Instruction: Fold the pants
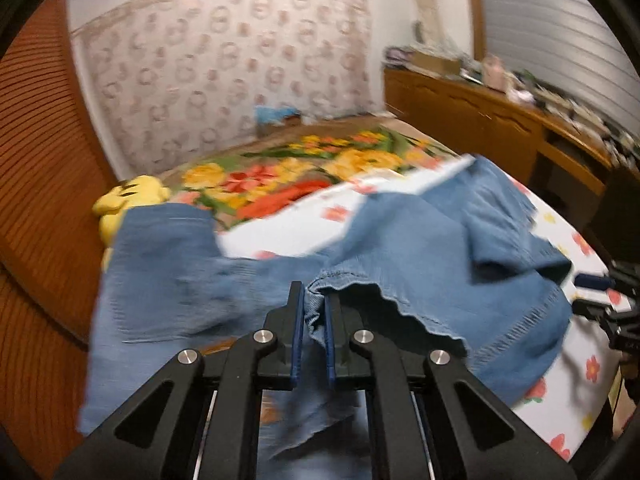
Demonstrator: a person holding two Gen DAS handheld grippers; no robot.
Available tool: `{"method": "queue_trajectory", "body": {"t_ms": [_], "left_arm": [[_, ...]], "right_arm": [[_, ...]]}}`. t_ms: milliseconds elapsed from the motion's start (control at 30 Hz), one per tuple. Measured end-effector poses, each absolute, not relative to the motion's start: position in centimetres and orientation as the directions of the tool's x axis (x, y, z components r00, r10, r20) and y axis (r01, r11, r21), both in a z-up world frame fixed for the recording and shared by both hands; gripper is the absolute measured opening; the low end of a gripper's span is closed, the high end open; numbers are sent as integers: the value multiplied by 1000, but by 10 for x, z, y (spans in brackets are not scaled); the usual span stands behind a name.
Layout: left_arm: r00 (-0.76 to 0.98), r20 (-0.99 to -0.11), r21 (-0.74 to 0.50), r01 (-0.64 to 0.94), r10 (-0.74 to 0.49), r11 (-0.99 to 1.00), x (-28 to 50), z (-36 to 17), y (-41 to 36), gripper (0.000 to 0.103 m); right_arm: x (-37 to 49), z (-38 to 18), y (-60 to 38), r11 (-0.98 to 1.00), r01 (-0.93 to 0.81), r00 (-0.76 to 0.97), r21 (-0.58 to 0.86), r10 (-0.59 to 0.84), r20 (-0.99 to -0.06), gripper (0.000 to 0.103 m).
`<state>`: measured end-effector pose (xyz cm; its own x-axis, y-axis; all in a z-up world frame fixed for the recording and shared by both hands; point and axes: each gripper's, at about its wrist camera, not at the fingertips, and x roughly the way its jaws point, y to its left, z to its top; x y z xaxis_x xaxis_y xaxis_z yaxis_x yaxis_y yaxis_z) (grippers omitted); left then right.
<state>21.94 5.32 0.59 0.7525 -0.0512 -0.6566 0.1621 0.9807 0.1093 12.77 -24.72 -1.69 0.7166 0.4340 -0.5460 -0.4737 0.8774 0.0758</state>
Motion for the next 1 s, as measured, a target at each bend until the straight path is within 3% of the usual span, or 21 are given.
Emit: {"method": "queue_trajectory", "body": {"t_ms": [267,567,833,1000], "left_arm": [[750,-659,148,68,47,987,235,10,105,10],[742,-670,118,58,37,991,206,-9,117,45],[778,-628,24,32,-10,999,163,-11,118,46],[782,-616,-20,101,-92,995,142,-13,98,48]], "right_arm": [[130,-11,-247,876,-477,718,75,437,-542,42],[133,-7,-238,864,-498,705,70,451,-547,42],[139,-7,-219,851,-521,686,62,461,-563,42],[150,-9,-206,841,-538,662,62,467,-586,42]]}}
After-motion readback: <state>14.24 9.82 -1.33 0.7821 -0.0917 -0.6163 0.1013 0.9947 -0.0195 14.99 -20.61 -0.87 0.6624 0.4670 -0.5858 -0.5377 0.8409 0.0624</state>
